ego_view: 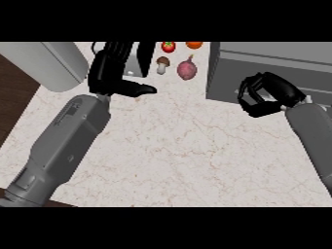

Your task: Pick up the cup, place it into the drawer and close the drawer

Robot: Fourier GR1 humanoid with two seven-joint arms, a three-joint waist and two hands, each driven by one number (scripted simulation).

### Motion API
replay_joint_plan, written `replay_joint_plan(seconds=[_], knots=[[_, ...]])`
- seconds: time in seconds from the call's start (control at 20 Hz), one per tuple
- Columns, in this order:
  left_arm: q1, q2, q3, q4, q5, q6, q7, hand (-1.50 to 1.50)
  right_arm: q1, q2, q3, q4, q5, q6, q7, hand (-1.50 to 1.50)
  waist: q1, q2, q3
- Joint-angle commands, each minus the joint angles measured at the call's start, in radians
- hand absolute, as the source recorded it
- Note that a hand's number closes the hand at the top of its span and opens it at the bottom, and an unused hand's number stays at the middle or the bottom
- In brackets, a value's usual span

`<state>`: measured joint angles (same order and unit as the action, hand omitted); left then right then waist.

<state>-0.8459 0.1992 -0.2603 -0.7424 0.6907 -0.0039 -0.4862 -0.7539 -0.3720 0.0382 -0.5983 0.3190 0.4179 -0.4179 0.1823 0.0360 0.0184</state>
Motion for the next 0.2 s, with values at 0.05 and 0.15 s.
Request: replay_joint_plan(seconds=[0.05,0.15], knots=[[0.015,0.01,0.004,-0.014,0.009,-0.023,0.0,-1.5,-0.176,-0.131,-0.09,0.021,0.002,-0.101,0.077,1.5,0.04,0.014,-0.016],[0.031,0.007,0.002,-0.019,0.007,-0.021,-0.007,-1.5,-0.165,-0.125,-0.096,0.014,-0.011,-0.095,0.077,1.5,0.047,0.013,-0.016]])
